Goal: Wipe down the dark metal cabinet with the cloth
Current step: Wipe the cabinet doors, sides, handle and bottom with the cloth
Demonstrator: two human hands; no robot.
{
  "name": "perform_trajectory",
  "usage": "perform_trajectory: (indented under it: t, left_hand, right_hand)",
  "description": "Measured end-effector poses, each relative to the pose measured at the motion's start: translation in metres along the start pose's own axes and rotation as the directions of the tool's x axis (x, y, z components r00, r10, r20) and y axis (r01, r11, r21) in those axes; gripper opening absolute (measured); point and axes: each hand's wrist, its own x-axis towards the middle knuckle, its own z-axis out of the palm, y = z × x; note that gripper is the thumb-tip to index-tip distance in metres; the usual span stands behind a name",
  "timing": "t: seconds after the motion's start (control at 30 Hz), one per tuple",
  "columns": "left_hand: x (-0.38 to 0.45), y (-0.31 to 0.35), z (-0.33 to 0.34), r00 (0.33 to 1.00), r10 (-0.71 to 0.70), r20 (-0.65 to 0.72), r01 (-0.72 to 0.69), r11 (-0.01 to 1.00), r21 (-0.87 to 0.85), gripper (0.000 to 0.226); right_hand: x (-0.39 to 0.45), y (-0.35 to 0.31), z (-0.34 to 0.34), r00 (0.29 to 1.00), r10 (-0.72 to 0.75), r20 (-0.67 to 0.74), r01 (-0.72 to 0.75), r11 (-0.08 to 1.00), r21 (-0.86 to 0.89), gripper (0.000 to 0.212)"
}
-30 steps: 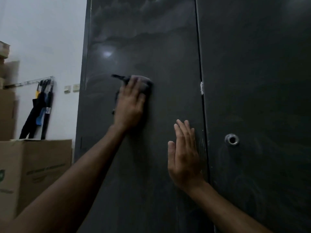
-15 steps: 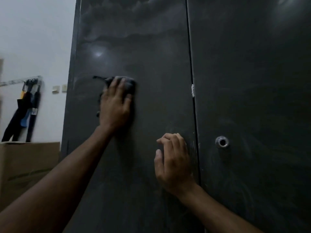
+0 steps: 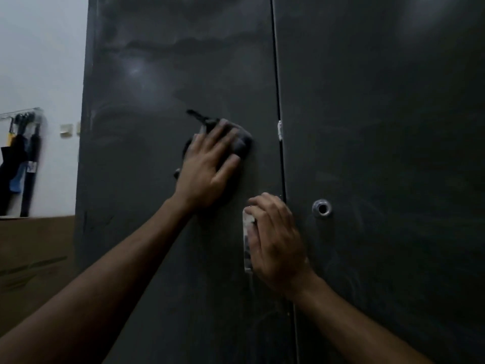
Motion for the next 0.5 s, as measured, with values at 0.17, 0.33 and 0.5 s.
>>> perform_trajectory:
  t: [0.17,0.33,0.5]
  left_hand:
    - [-0.070,0.004,0.017,0.960,0.207,0.188,-0.197,0.978,-0.071,0.053]
    - [-0.101,-0.031,0.006,0.992,0.112,0.064,-0.119,0.985,0.127,0.053]
    - [-0.028,0.016,0.015,0.980,-0.187,-0.074,0.181,0.980,-0.081,0.054]
  right_hand:
    - [-0.002,0.042,-0.050,0.992,0.104,-0.078,-0.111,0.990,-0.087,0.028]
    - [-0.020,0.084,-0.096,0.981,0.189,-0.051,-0.195,0.967,-0.162,0.025]
    - [-0.022,0.109,-0.111,0.989,0.131,-0.064,-0.141,0.971,-0.191,0.027]
